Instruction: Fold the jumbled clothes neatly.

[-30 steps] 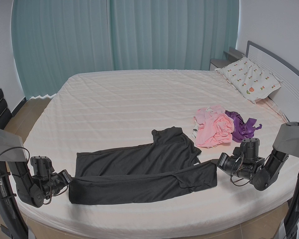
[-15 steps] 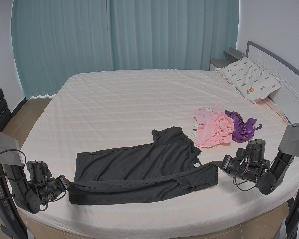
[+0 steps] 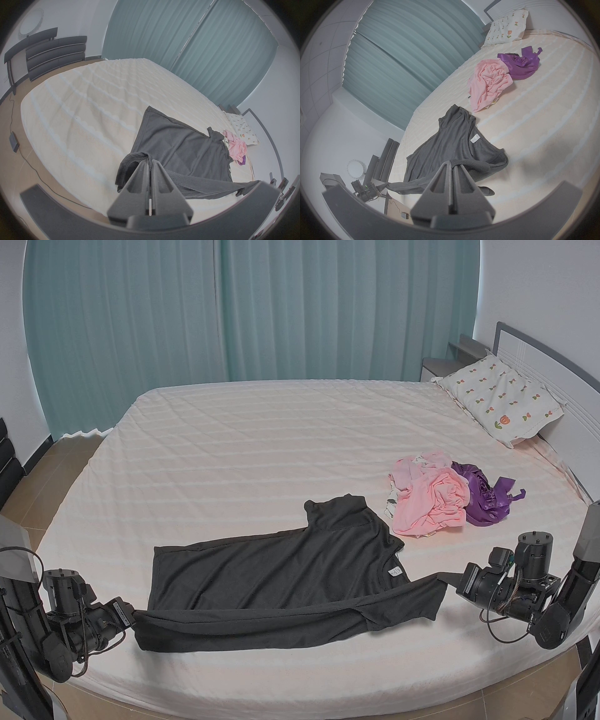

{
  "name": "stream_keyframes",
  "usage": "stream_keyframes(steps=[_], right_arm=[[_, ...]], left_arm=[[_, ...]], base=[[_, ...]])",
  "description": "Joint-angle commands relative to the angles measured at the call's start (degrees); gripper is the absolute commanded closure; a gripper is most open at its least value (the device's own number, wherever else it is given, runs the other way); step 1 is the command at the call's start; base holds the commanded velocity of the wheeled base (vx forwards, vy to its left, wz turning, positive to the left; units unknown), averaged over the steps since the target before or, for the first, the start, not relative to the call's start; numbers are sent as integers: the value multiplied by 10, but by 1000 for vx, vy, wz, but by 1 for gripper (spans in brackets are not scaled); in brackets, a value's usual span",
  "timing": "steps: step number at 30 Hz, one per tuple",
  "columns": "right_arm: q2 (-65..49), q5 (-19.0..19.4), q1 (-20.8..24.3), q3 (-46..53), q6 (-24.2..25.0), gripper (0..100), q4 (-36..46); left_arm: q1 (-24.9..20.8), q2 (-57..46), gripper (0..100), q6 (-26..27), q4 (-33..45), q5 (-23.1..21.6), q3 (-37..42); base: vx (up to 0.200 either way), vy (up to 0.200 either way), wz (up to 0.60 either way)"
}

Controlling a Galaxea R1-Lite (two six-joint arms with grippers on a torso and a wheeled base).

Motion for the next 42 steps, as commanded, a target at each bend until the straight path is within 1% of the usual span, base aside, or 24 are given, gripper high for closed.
stream_keyframes(steps=[1,4,6,9,16,17,19,23,27,29,31,34,35,40,42], right_arm=[[-4,0,-1,34,-3,100,-31],[-2,0,-1,47,-6,100,-47],[1,0,-2,53,-13,100,-53],[3,2,-2,62,-25,100,-58],[-1,4,-4,79,-39,100,-61],[-3,4,-4,87,-40,100,-61],[-1,5,-4,91,-42,100,-64],[12,5,-4,91,-41,100,-79],[32,6,-4,83,-41,100,-107],[57,6,-4,68,-42,100,-119],[73,6,-4,56,-43,100,-119],[103,5,-4,32,-42,100,-120],[103,5,-4,32,-42,100,-120],[118,4,-9,-9,-42,100,-109],[119,4,-10,-11,-42,100,-108]], left_arm=[[1,-69,100,1,57,-7,11],[-1,-127,100,2,119,-31,11],[-1,-144,100,5,147,-34,11],[0,-144,100,24,176,-31,11],[2,-151,100,28,222,-31,11],[2,-157,100,35,241,-31,11],[2,-157,100,45,254,-32,11],[3,-153,100,46,256,-31,11],[15,-151,100,46,251,-28,9],[19,-141,100,46,250,-15,2],[19,-127,100,46,249,-8,-6],[17,-99,100,38,235,-19,-27],[17,-99,100,38,235,-19,-27],[17,-28,100,34,224,-23,-70],[17,-26,100,33,223,-23,-72]], base=[[0,0,0],[0,0,0],[0,0,0],[0,0,0],[0,0,0],[0,0,0],[0,0,0],[0,0,0],[0,0,0],[0,0,0],[0,0,0],[0,0,0],[0,0,0],[0,0,0],[0,0,0]])
